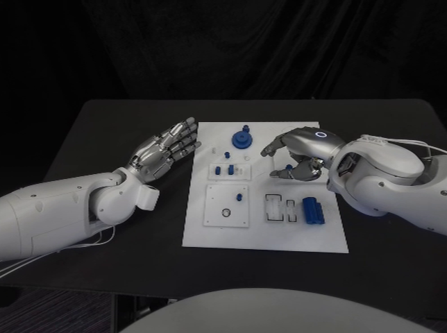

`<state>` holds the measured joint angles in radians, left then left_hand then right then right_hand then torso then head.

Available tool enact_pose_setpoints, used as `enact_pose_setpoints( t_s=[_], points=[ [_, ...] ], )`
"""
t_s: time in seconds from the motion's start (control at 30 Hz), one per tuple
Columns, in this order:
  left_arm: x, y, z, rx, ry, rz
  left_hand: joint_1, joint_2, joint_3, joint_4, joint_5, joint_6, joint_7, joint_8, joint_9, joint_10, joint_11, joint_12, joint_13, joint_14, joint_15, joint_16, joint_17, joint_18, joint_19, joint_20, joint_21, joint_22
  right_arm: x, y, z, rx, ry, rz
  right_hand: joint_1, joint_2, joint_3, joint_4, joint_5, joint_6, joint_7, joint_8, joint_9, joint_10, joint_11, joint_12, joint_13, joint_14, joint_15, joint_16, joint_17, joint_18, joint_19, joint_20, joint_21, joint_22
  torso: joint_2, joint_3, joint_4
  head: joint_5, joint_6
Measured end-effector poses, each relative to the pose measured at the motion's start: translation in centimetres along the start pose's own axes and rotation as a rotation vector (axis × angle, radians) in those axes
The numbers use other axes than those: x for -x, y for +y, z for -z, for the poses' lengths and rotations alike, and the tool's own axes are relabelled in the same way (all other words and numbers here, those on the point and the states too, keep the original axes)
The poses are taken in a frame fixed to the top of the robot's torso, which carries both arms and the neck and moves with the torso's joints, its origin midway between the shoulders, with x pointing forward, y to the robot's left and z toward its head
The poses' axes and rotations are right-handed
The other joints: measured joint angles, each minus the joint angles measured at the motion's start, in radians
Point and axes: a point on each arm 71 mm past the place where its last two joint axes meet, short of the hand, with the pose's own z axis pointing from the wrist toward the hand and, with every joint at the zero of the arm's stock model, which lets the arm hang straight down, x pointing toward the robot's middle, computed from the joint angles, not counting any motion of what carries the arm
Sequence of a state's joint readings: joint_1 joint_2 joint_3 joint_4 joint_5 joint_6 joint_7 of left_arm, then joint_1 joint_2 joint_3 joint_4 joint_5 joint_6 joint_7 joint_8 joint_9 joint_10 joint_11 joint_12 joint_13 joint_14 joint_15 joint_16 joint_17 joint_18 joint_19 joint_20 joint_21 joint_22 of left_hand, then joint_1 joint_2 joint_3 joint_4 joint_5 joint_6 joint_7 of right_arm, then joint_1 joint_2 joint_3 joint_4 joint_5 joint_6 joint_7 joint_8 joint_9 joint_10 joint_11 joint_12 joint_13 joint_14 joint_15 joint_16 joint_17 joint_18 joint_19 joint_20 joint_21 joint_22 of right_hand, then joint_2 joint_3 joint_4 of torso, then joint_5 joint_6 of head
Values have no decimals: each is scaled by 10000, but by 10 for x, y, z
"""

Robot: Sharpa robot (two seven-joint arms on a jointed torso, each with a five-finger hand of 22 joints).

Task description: Assemble the parts on the task board

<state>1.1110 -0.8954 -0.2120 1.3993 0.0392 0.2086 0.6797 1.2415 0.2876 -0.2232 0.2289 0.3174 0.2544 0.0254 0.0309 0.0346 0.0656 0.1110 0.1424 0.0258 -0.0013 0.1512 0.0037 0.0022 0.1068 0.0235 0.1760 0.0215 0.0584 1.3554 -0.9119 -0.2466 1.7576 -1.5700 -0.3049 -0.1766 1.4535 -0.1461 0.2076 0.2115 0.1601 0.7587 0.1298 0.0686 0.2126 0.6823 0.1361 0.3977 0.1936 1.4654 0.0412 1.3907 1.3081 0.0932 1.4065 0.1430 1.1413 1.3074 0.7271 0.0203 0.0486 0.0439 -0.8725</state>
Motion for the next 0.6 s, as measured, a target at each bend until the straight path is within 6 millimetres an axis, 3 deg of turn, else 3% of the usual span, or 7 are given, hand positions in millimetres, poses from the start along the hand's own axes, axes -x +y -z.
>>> enact_pose_setpoints(
  t_s=[0.13,0.2,0.33,0.4,0.43,0.6],
  points=[
    [-1,0,0,20,-92,-179,140,-82,-123,363,-130,72,73,0,-1,-37,-135,-34,-1,10,-343,0,-10,2,-90,-187,-64,-133,-1,-13,3,-488,33,-97,65,-3,-158,103,-121,0,0,0,-72,0,0,-18,-111,0,0,0,0,1,0,0,0,0,-12,-9,3,-26,0],
    [0,1,0,31,-154,-261,190,-81,-148,389,-130,75,75,0,-1,-12,-181,-34,-1,35,-390,0,-13,2,-122,-224,-65,-168,-3,-17,4,-641,80,-158,109,-47,-289,233,-242,127,-13,32,-123,1,-1,-18,-191,0,0,0,0,1,0,0,0,0,-15,-11,5,-34,0],
    [1,2,1,60,-301,-418,347,-133,-233,473,-188,156,157,0,-1,-24,-333,-36,-1,6,-823,0,-14,3,-161,-845,-116,-339,-11,-23,6,-905,211,-287,207,-40,-482,426,-331,400,5,158,-189,306,-58,-17,-306,0,0,76,-1,2,35,-35,116,-1,-7,2,0,-7,0],
    [3,2,2,70,-384,-498,375,-161,-232,473,-187,157,157,0,-2,-44,-431,-80,-2,19,-839,0,-14,-12,-191,-978,-116,-380,-15,-26,6,-997,257,-334,207,-40,-491,436,-331,401,5,158,-191,306,-57,-17,-310,-1,0,76,-1,2,35,-35,117,-1,1,8,2,-6,0],
    [3,2,2,76,-419,-526,397,-184,-233,473,-187,157,157,0,-2,-47,-434,-79,-1,-5,-861,0,-14,-151,-190,-979,-116,-387,-17,-26,7,-1026,275,-347,207,-40,-494,439,-331,421,-16,158,-201,330,-76,-14,-325,0,0,76,-2,2,35,-35,117,-1,7,12,5,-15,0],
    [5,5,5,136,-577,-624,456,-152,-232,473,-133,157,157,0,-2,-47,-434,-118,-2,-18,-872,0,-14,-156,-192,-1047,-116,-387,-21,-30,6,-1170,302,-320,263,17,-516,520,-331,560,-47,199,-238,694,-121,145,-344,-1,0,76,-2,4,35,-35,117,7,19,22,22,-60,0]
  ],
)
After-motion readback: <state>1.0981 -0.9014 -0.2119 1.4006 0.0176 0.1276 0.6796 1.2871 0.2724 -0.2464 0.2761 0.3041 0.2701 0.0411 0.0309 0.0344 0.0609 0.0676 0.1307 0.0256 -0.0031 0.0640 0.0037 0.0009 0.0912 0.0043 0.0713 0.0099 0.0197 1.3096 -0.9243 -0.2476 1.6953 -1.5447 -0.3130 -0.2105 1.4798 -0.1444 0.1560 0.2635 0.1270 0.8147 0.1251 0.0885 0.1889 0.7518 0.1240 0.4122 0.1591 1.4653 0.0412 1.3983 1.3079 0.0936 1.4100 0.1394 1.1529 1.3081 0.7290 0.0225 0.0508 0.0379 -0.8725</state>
